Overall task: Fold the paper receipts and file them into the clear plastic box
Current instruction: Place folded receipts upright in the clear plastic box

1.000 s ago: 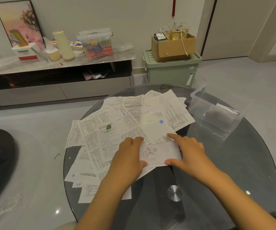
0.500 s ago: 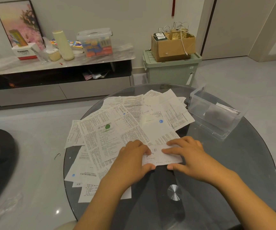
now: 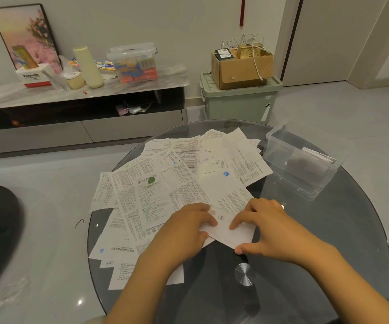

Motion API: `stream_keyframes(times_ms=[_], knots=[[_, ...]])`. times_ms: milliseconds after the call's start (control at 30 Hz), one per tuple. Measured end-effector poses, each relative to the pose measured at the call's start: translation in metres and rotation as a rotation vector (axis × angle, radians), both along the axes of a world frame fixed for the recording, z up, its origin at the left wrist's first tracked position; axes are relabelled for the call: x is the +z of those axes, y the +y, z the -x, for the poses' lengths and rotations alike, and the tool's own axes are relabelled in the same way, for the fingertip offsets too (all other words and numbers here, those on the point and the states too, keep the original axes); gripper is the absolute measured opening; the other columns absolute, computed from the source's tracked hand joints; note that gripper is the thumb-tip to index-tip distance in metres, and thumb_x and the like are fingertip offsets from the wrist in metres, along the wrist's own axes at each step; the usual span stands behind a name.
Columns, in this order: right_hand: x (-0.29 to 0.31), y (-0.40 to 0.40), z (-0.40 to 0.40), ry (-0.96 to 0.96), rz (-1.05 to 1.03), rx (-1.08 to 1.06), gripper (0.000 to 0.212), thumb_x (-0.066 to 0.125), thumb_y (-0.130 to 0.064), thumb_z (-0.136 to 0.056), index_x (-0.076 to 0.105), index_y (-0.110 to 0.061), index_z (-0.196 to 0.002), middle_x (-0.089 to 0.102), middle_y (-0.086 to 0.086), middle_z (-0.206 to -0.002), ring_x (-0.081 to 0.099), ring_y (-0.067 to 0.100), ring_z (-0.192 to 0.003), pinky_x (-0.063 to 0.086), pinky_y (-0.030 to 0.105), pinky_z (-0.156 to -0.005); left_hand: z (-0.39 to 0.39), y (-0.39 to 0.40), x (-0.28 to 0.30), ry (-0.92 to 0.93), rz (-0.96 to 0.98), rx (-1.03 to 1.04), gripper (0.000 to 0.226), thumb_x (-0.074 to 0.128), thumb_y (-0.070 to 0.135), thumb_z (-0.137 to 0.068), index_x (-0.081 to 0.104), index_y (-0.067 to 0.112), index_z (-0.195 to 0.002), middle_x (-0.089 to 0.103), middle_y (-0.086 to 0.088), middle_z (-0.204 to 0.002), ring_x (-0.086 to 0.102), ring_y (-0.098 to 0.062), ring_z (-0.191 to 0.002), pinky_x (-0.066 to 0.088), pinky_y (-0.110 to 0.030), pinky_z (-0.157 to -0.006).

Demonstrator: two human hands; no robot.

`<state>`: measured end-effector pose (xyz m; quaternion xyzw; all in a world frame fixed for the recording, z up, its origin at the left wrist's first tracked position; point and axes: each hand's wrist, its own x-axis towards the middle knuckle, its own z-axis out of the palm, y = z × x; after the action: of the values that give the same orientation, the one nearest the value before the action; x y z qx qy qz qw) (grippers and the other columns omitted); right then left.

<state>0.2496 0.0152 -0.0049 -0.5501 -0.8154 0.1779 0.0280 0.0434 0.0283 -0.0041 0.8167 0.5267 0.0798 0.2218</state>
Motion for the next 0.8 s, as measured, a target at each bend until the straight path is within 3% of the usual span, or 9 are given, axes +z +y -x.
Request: stream_keyframes(times_ms=[100, 233, 367, 433, 500, 700, 800], knots=[[0.001, -0.002, -0.001, 0.031, 0.085, 0.016, 0.051, 0.066, -0.062, -0.071, 0.048, -0.048, -0.117, 0.035, -0.017, -0.107, 0.030, 0.010, -0.106, 0.035, 0.021, -0.091, -0.003, -0.002, 0.000, 0.034, -0.005, -0.037, 0.038, 0.050, 0.018, -0.092, 0.055, 0.036, -0.126, 0.029, 0.014, -0.147, 0.021, -0.012, -0.137, 0.015, -0.028, -0.113], [0.005, -0.002, -0.003, 0.077, 0.175, 0.030, 0.043, 0.071, -0.046, -0.076, 0.053, -0.048, -0.115, 0.045, -0.011, -0.112, 0.038, 0.012, -0.109, 0.040, 0.025, -0.096, -0.005, -0.008, 0.003, 0.048, 0.016, -0.072, 0.041, 0.053, 0.034, -0.088, 0.051, 0.036, -0.129, 0.036, 0.014, -0.132, 0.024, -0.009, -0.129, 0.007, -0.022, -0.106], [0.010, -0.003, -0.002, 0.092, 0.191, 0.047, 0.039, 0.071, -0.039, -0.079, 0.058, -0.045, -0.115, 0.050, -0.012, -0.106, 0.045, 0.007, -0.101, 0.043, 0.022, -0.092, -0.005, -0.010, 0.003, 0.125, 0.042, -0.097, 0.054, 0.058, 0.052, -0.083, 0.046, 0.038, -0.134, 0.032, 0.017, -0.140, 0.016, -0.004, -0.136, -0.012, -0.037, -0.116], [0.010, -0.004, -0.001, 0.096, 0.201, 0.032, 0.038, 0.072, -0.036, -0.078, 0.060, -0.043, -0.114, 0.053, -0.012, -0.100, 0.050, 0.007, -0.095, 0.046, 0.022, -0.087, -0.005, -0.012, 0.000, 0.106, 0.094, -0.099, 0.068, 0.063, 0.060, -0.076, 0.040, 0.039, -0.137, 0.026, 0.019, -0.144, 0.013, -0.009, -0.139, 0.007, -0.036, -0.117], [0.010, -0.005, 0.000, 0.110, 0.213, 0.003, 0.038, 0.073, -0.034, -0.077, 0.061, -0.042, -0.112, 0.055, -0.012, -0.094, 0.054, 0.007, -0.090, 0.048, 0.021, -0.082, -0.008, -0.017, -0.003, 0.082, 0.140, -0.108, 0.082, 0.068, 0.063, -0.070, 0.033, 0.037, -0.139, 0.017, 0.020, -0.148, 0.017, -0.011, -0.137, 0.024, -0.030, -0.109], [0.006, -0.008, -0.001, 0.155, 0.240, -0.026, 0.032, 0.071, -0.031, -0.080, 0.062, -0.040, -0.109, 0.061, -0.011, -0.085, 0.058, 0.004, -0.079, 0.048, 0.018, -0.076, -0.013, -0.019, -0.005, 0.070, 0.130, -0.118, 0.080, 0.069, 0.053, -0.075, 0.028, 0.032, -0.141, 0.011, 0.017, -0.151, 0.023, -0.013, -0.137, 0.033, -0.030, -0.107], [0.008, -0.008, -0.002, 0.154, 0.241, -0.001, 0.038, 0.074, -0.038, -0.075, 0.061, -0.042, -0.111, 0.054, -0.013, -0.093, 0.052, 0.004, -0.086, 0.047, 0.019, -0.079, -0.013, -0.020, -0.003, 0.082, 0.146, -0.132, 0.076, 0.065, 0.051, -0.079, 0.027, 0.032, -0.142, 0.010, 0.017, -0.153, 0.021, -0.013, -0.139, 0.033, -0.031, -0.108]])
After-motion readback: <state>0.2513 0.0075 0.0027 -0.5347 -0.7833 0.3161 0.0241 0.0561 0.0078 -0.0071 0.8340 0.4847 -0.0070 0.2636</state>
